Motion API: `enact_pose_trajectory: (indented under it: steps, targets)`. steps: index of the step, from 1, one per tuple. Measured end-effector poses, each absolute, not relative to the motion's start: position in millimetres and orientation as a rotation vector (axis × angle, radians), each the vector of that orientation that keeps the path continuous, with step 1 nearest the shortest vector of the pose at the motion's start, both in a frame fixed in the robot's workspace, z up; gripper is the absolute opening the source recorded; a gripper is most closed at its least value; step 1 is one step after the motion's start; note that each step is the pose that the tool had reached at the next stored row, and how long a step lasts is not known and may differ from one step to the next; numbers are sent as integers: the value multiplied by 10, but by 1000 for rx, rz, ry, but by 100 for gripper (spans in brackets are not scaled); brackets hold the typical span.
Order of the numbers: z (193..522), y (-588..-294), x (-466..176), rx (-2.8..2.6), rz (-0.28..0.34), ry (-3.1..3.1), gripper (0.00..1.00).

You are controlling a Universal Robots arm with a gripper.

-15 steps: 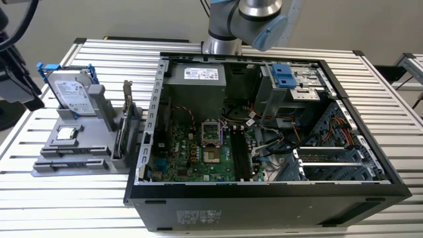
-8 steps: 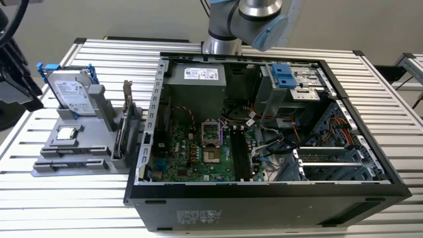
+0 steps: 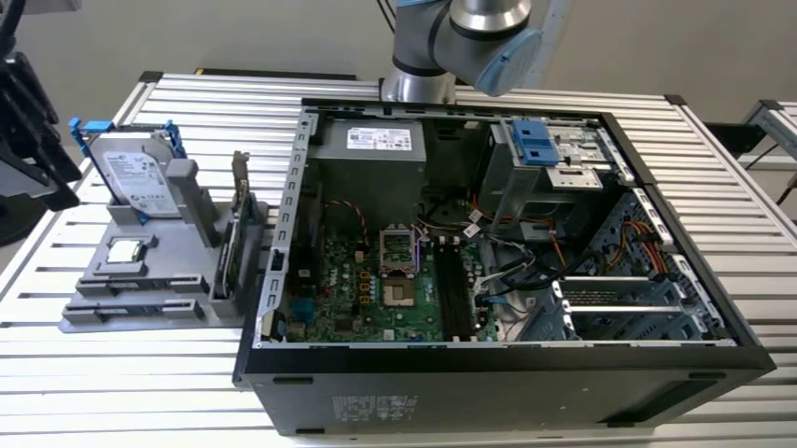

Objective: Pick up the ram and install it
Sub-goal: 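Pick up the ram and move it above insertion slot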

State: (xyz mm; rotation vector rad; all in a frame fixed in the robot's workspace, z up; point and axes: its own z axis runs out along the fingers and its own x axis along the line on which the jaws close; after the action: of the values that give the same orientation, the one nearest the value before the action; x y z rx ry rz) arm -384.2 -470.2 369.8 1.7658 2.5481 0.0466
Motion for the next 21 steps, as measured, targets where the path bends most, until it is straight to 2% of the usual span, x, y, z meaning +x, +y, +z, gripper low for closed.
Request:
enact_pose_trajectory:
  steps: [21]
  targets:
    - [3683,-4703,-3849,2082,27,2305,100]
